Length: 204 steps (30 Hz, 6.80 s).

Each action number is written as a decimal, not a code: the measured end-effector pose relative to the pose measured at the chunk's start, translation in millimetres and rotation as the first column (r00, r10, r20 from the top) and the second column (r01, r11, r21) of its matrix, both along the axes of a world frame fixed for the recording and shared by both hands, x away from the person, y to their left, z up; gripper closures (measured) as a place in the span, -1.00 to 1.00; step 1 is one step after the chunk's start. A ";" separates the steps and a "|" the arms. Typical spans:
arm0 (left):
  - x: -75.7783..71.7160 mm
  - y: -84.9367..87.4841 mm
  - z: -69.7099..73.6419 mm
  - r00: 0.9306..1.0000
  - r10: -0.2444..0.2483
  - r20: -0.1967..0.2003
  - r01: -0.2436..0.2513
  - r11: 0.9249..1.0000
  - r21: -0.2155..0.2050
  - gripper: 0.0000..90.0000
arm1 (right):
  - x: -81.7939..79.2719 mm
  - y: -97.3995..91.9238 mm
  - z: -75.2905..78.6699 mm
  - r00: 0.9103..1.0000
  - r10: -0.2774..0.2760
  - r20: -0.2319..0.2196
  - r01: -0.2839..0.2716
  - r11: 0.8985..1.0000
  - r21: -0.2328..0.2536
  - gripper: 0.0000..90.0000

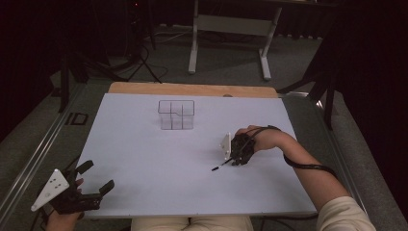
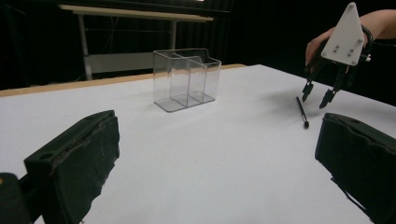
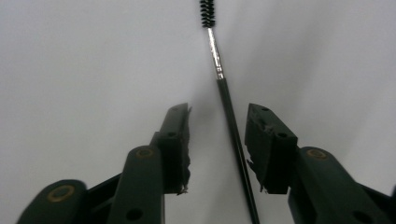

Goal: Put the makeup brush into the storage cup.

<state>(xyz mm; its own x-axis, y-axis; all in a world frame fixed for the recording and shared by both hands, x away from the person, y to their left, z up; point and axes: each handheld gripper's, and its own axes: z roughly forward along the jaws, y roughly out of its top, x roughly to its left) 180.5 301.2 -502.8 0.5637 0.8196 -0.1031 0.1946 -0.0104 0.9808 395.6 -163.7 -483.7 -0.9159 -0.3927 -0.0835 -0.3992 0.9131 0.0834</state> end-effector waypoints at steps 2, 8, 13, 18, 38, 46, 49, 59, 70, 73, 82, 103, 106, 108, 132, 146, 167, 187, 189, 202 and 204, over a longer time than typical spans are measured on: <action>-1.1 0.5 0.0 1.000 0.005 0.000 -0.005 1.000 0.004 -0.98 | 2.3 2.9 -2.9 1.000 0.021 -0.001 -0.021 1.000 -0.005 0.37; -3.4 1.7 -0.5 1.000 0.016 -0.006 -0.015 1.000 0.011 -0.98 | 8.4 8.0 -10.3 0.997 0.073 -0.032 -0.074 0.996 -0.046 0.46; -4.9 2.7 -1.4 1.000 0.025 -0.012 -0.025 0.999 0.020 -0.98 | 14.7 11.2 -15.4 0.995 0.086 -0.045 -0.089 0.994 -0.060 0.58; -5.8 3.1 -1.9 0.999 0.028 -0.016 -0.028 0.999 0.025 -0.98 | 19.0 15.1 -21.0 0.992 0.106 -0.063 -0.112 0.990 -0.088 0.67; -8.2 4.4 -1.3 0.999 0.033 -0.010 -0.033 0.999 0.024 -0.98 | 17.9 21.6 -4.1 0.998 -0.014 -0.066 0.008 0.996 -0.092 0.91; -6.1 3.4 -0.4 1.000 0.016 -0.001 -0.015 1.000 0.019 -0.98 | 18.6 19.9 18.5 0.966 -0.231 -0.115 0.230 0.973 -0.020 0.91; -4.5 1.5 -0.4 1.000 0.002 -0.002 -0.002 1.000 0.017 -0.98 | 13.2 19.1 20.9 0.960 -0.253 -0.120 0.256 0.967 0.013 0.91; 3.2 -2.9 0.0 0.999 -0.040 0.006 0.040 0.999 0.000 -0.98 | -4.6 9.7 26.5 0.925 -0.351 -0.148 0.371 0.918 0.140 0.91; 13.0 -10.6 -0.3 0.997 -0.081 -0.004 0.081 0.997 -0.014 -0.98 | -21.1 2.3 39.6 0.866 -0.480 -0.140 0.499 0.819 0.282 0.91; 17.2 -14.0 -0.9 0.995 -0.098 -0.010 0.098 0.995 -0.021 -0.98 | -24.0 -2.0 45.6 0.845 -0.518 -0.134 0.531 0.782 0.325 0.92; 30.2 -28.3 0.8 0.986 -0.166 -0.016 0.165 0.985 -0.050 -0.98 | -36.9 -14.3 56.1 0.773 -0.604 -0.193 0.601 0.601 0.527 0.92; 60.9 -73.3 14.2 0.953 -0.294 -0.075 0.291 0.956 -0.043 -0.98 | -64.9 -11.1 62.8 0.662 -0.628 -0.411 0.674 0.258 0.692 0.92; 69.1 -84.9 19.1 0.947 -0.310 -0.084 0.306 0.950 -0.058 -0.98 | -65.9 -8.8 63.1 0.657 -0.614 -0.438 0.675 0.219 0.705 0.92; 73.6 -92.4 20.8 0.940 -0.327 -0.093 0.322 0.944 -0.068 -0.98 | -67.2 -6.3 63.4 0.657 -0.607 -0.447 0.670 0.198 0.716 0.92; 98.8 -163.4 13.4 0.886 -0.445 -0.128 0.439 0.895 -0.078 -0.45 | -82.3 57.4 76.2 0.744 -0.461 -0.483 0.590 0.116 0.799 0.92; 104.7 -172.3 10.5 0.873 -0.470 -0.130 0.468 0.883 -0.044 0.57 | -88.0 64.1 74.7 0.754 -0.416 -0.507 0.595 0.109 0.796 0.92; 108.3 -170.5 11.0 0.839 -0.505 -0.202 0.517 0.856 0.006 0.93 | -86.7 56.9 65.6 0.755 -0.423 -0.502 0.615 0.189 0.766 0.74; 111.2 -167.7 10.3 0.834 -0.509 -0.214 0.519 0.855 -0.011 0.93 | -87.1 63.7 47.9 0.772 -0.411 -0.485 0.606 0.243 0.758 0.81; 110.9 -168.1 9.9 0.832 -0.513 -0.213 0.523 0.852 -0.008 0.93 | -86.0 63.2 45.7 0.766 -0.407 -0.498 0.615 0.237 0.752 0.88; 111.9 -146.2 23.4 0.855 -0.471 -0.216 0.477 0.878 -0.025 0.59 | -85.4 58.8 46.0 0.769 -0.416 -0.485 0.608 0.242 0.756 0.91; 112.2 -139.5 31.2 0.862 -0.464 -0.206 0.471 0.882 -0.018 0.57 | -85.5 56.9 45.2 0.769 -0.427 -0.476 0.605 0.242 0.759 0.91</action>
